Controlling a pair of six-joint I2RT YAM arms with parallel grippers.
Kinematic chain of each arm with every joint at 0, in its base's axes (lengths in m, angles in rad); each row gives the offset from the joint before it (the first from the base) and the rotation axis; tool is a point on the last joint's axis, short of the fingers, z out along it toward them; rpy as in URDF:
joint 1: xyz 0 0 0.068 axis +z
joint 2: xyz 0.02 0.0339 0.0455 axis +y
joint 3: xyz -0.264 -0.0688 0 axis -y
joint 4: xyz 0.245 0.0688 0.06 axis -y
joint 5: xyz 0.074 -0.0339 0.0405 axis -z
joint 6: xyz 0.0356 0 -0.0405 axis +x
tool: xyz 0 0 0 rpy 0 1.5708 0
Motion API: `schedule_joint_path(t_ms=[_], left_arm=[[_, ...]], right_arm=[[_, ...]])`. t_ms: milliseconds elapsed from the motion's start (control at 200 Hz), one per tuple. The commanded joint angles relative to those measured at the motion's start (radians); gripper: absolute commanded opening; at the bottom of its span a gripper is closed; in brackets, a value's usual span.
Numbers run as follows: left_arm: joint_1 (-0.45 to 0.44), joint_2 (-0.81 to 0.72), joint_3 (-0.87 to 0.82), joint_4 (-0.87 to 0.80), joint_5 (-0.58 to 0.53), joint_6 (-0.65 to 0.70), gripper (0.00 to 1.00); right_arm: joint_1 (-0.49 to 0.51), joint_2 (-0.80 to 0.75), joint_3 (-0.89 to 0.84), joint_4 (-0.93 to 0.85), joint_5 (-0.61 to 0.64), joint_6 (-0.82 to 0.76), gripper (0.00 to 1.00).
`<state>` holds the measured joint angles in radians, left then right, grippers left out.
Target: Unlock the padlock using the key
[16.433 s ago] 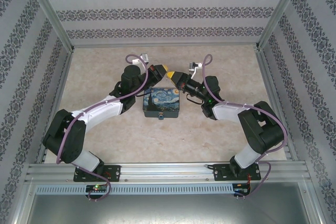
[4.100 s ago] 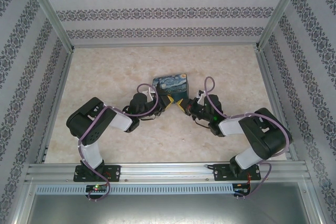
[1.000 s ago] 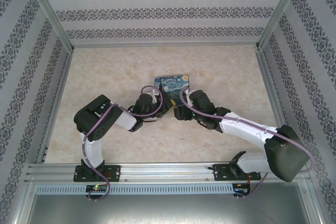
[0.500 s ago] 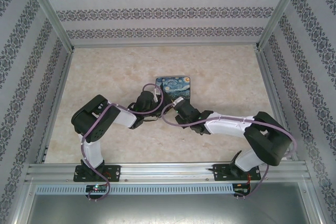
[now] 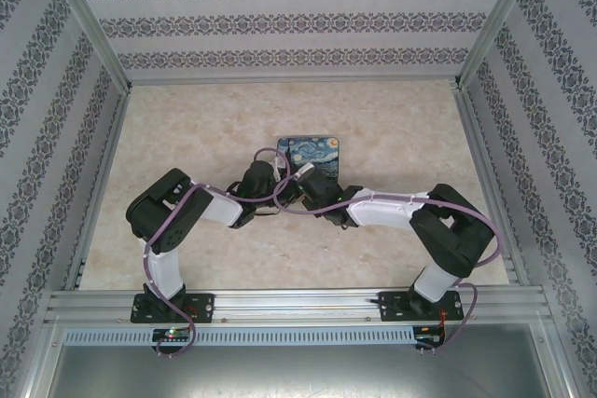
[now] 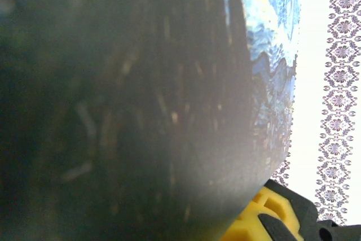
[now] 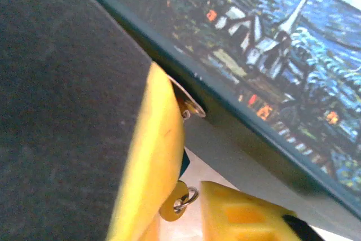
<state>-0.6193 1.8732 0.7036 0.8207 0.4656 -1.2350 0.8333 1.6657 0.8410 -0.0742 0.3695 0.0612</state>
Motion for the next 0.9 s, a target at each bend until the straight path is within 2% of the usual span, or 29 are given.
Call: schedule_joint_path(t_ms=[0,70,200,320,340,390,425,650,894], left_arm=[[0.007,-0.028,0.004,-0.045,0.034,-0.011,0.00],[0.006,-0.028,0.002,-0.043,0.034,-0.011,0.00],[0.007,-0.028,-0.004,-0.041,0.033,-0.011,0.00],[0.007,-0.027,-0.006,-0.043,0.030,-0.009,0.00],[0.007,-0.026,-0.008,-0.044,0.028,-0.008,0.00],[0.007,-0.026,-0.009,-0.046,0.026,-0.007,0.00],[0.007,-0.026,-0.010,-0.047,0.024,-0.003,0.00],[0.007,-0.032,-0.011,-0.083,0.024,0.028,0.00],[0.007,-0.050,0.013,-0.224,0.031,0.135,0.00]], right_arm=[[-0.006,0.011,0.039,-0.003,0.004,-0.012,0.13],[-0.012,0.002,0.042,-0.005,-0.023,-0.010,0.00],[-0.031,-0.041,0.029,-0.001,-0.132,0.003,0.00],[-0.097,-0.107,-0.016,0.031,-0.414,0.052,0.00],[-0.111,-0.121,-0.027,0.040,-0.462,0.061,0.08],[-0.142,-0.152,-0.051,0.054,-0.543,0.091,0.36],[-0.158,-0.178,-0.071,0.066,-0.572,0.113,0.45],[-0.280,-0.351,-0.206,0.146,-0.685,0.286,0.55],[-0.293,-0.381,-0.264,0.214,-0.739,0.466,0.57]])
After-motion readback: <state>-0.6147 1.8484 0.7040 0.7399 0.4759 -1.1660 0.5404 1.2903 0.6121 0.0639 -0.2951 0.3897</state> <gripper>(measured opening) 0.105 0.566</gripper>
